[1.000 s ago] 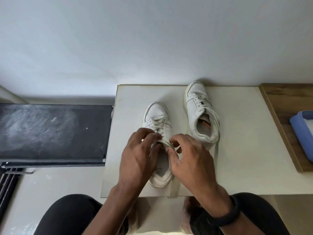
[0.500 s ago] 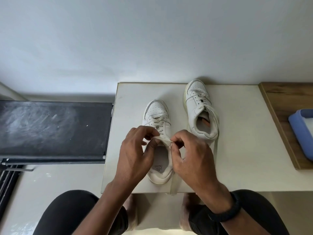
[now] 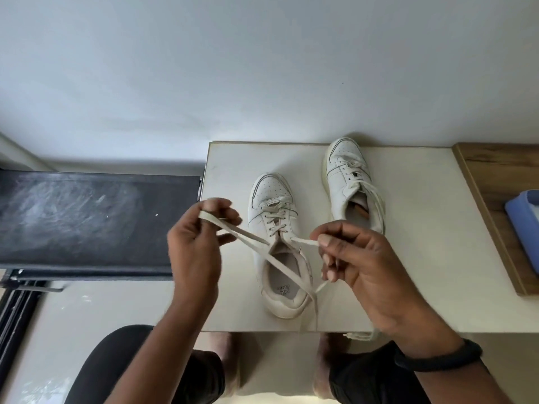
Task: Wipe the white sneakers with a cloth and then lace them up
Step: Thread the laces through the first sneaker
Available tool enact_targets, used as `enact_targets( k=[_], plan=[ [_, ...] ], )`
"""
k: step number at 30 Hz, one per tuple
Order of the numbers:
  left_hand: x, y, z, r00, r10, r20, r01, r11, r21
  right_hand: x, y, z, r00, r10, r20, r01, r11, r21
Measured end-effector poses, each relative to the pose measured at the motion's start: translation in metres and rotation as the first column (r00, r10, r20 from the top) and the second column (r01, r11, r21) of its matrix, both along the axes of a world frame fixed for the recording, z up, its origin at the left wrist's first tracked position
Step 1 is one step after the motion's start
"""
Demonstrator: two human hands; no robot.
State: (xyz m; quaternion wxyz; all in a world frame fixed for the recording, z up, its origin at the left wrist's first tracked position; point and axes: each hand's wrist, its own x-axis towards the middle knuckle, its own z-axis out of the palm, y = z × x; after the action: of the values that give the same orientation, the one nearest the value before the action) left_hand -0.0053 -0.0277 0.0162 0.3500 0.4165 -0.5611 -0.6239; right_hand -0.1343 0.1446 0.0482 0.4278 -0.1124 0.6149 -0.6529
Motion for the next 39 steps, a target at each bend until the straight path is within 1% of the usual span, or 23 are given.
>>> enact_targets(
  k=[2, 6, 9, 10, 12, 14, 15, 16, 17, 18, 19, 20, 21, 22, 23, 24, 25, 26, 28, 29, 31, 34, 39],
  plan=[
    [0.005, -0.012, -0.002, 0.997, 0.076, -0.004, -0.074, 0.985, 0.156, -0.008, 0.003, 0.012, 0.998, -0.02, 0.051, 0.024, 0.997, -0.071],
    [0.016, -0.044, -0.02, 0.98, 0.143, 0.14, -0.188, 0.893, 0.408, -0.027, 0.013, 0.043, 0.999, -0.033, -0.039, 0.027, 0.987, -0.16],
    [0.025, -0.07, -0.025, 0.972, 0.231, -0.051, -0.138, 0.726, 0.674, -0.046, 0.02, 0.07, 0.991, -0.084, -0.109, 0.058, 0.972, -0.228],
    [0.029, -0.076, -0.026, 0.954, 0.278, -0.112, -0.117, 0.688, 0.716, -0.054, 0.022, 0.078, 0.986, -0.104, -0.131, 0.07, 0.967, -0.247],
    [0.035, -0.087, -0.026, 0.912, 0.371, -0.175, -0.134, 0.673, 0.728, -0.071, 0.027, 0.084, 0.969, -0.171, -0.181, 0.123, 0.961, -0.246],
    [0.038, -0.089, -0.028, 0.903, 0.407, -0.138, -0.206, 0.692, 0.692, -0.087, 0.032, 0.075, 0.914, -0.277, -0.298, 0.245, 0.959, -0.141],
    [0.037, -0.088, -0.03, 0.92, 0.385, -0.078, -0.242, 0.713, 0.659, -0.093, 0.036, 0.066, 0.86, -0.305, -0.409, 0.316, 0.948, -0.043],
    [0.036, -0.085, -0.032, 0.937, 0.351, -0.002, -0.274, 0.736, 0.62, -0.098, 0.039, 0.055, 0.799, -0.273, -0.536, 0.37, 0.926, 0.079],
    [0.034, -0.082, -0.034, 0.945, 0.32, 0.07, -0.3, 0.761, 0.575, -0.101, 0.042, 0.043, 0.753, -0.161, -0.637, 0.383, 0.895, 0.227],
    [0.032, -0.078, -0.035, 0.95, 0.283, 0.135, -0.312, 0.804, 0.507, -0.102, 0.043, 0.031, 0.743, 0.006, -0.669, 0.341, 0.857, 0.387],
    [0.03, -0.073, -0.035, 0.944, 0.248, 0.22, -0.318, 0.863, 0.392, -0.1, 0.043, 0.021, 0.753, 0.174, -0.635, 0.267, 0.801, 0.536],
    [0.029, -0.069, -0.034, 0.922, 0.216, 0.322, -0.29, 0.935, 0.204, -0.096, 0.042, 0.014, 0.741, 0.313, -0.594, 0.217, 0.725, 0.654],
    [0.027, -0.065, -0.029, 0.889, 0.205, 0.409, -0.211, 0.977, -0.032, -0.09, 0.037, 0.011, 0.673, 0.428, -0.603, 0.239, 0.646, 0.725],
    [0.025, -0.061, -0.023, 0.879, 0.183, 0.44, -0.082, 0.967, -0.239, -0.083, 0.032, 0.008, 0.56, 0.503, -0.658, 0.323, 0.599, 0.733],
    [0.022, -0.056, -0.017, 0.894, 0.104, 0.436, 0.068, 0.93, -0.361, -0.076, 0.027, 0.006, 0.442, 0.51, -0.738, 0.404, 0.622, 0.671],
    [0.018, -0.051, -0.014, 0.905, -0.033, 0.424, 0.216, 0.894, -0.392, -0.07, 0.021, 0.005, 0.341, 0.468, -0.815, 0.436, 0.689, 0.578],
    [0.015, -0.045, -0.013, 0.878, -0.192, 0.438, 0.373, 0.85, -0.373, -0.065, 0.014, 0.003, 0.268, 0.413, -0.87, 0.423, 0.761, 0.492],
    [0.012, -0.038, -0.011, 0.815, -0.335, 0.474, 0.52, 0.784, -0.34, -0.059, 0.008, 0.002, 0.238, 0.369, -0.899, 0.362, 0.825, 0.434],
    [0.008, -0.026, -0.014, 0.665, -0.489, 0.564, 0.713, 0.64, -0.287, -0.047, -0.003, -0.002, 0.291, 0.329, -0.898, 0.166, 0.907, 0.386],
    [0.007, -0.022, -0.016, 0.629, -0.513, 0.585, 0.746, 0.611, -0.267, -0.039, -0.007, -0.006, 0.307, 0.355, -0.883, 0.082, 0.915, 0.396],
    [0.005, -0.02, -0.018, 0.631, -0.525, 0.571, 0.739, 0.631, -0.237, -0.024, -0.012, -0.015, 0.254, 0.474, -0.843, 0.014, 0.87, 0.493],
    [0.004, -0.02, -0.02, 0.651, -0.499, 0.572, 0.706, 0.675, -0.216, -0.016, -0.016, -0.028, 0.137, 0.612, -0.779, 0.07, 0.778, 0.624],
    [0.004, -0.02, -0.022, 0.658, -0.439, 0.612, 0.681, 0.694, -0.234, -0.012, -0.017, -0.025, 0.12, 0.584, -0.803, 0.117, 0.794, 0.596]
  ],
)
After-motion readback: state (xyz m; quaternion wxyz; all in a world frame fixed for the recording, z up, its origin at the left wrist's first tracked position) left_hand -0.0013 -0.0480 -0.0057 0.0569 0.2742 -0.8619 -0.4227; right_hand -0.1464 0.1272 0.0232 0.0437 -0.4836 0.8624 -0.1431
